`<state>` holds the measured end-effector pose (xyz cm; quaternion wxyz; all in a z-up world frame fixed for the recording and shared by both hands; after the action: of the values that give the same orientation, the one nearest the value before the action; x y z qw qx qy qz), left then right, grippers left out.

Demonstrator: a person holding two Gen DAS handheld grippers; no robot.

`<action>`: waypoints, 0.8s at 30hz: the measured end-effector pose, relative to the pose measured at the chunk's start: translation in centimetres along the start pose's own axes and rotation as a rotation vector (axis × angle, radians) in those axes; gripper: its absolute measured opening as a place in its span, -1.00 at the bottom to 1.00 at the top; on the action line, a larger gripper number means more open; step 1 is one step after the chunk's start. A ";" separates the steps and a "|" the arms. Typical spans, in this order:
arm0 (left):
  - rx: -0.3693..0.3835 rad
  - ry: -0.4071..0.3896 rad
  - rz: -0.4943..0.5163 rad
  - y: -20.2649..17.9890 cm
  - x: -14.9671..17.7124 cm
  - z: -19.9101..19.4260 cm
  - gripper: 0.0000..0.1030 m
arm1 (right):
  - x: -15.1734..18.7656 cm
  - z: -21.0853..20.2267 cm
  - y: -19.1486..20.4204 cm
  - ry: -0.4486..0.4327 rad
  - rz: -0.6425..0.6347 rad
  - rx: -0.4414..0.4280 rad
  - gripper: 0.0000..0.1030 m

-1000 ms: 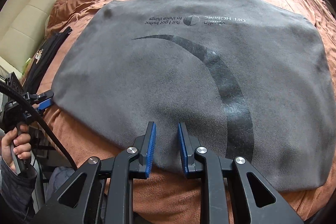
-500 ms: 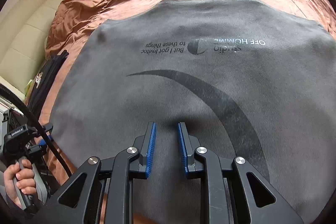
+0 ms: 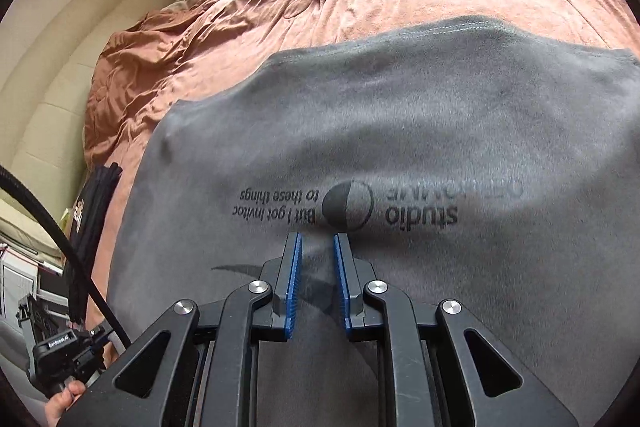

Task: Fold small clothes
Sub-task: 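Grasp the shirt's end edge with both tools, then lift the end edge with both tools and fold it over the shirt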

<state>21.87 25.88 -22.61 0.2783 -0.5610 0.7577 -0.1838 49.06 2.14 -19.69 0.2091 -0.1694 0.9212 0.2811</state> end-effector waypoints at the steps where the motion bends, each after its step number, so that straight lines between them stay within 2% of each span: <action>1: 0.000 -0.003 0.000 -0.1 0.0 0.0 -0.82 | -0.4 0.3 -0.3 -0.001 0.013 -0.002 -0.74; 5: 0.007 0.005 -0.020 0.0 -0.1 0.0 -0.82 | -2.3 1.4 -1.1 -0.003 0.055 -0.022 -0.75; 7: 0.008 0.012 -0.029 0.1 -0.1 0.1 -0.82 | -3.2 1.9 -1.4 -0.010 0.067 -0.022 -0.87; 10: 0.009 0.037 -0.049 0.1 -0.2 0.5 -0.81 | -4.4 2.9 -2.0 -0.014 0.096 -0.034 -0.91; 19: 0.010 0.033 -0.080 0.3 0.4 0.7 -0.72 | -7.7 5.0 -3.2 -0.042 0.135 -0.041 -0.94; 24: -0.018 0.023 -0.056 -0.1 0.4 1.0 -0.72 | -9.3 5.8 -3.7 -0.062 0.143 -0.042 -1.00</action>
<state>22.49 25.49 -23.47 0.2592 -0.5822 0.7466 -0.1910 60.26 4.44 -21.28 0.2131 -0.0986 0.9180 0.3196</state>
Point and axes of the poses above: each gripper's, at about its wrist camera, not at the fingertips, and z roughly the way its jaws point, y to its left, x to its underside, the point moved 1 cm from there along z, roughly the way its jaws point, and after that the axes turned 1 degree about z, right-handed, at the moved point
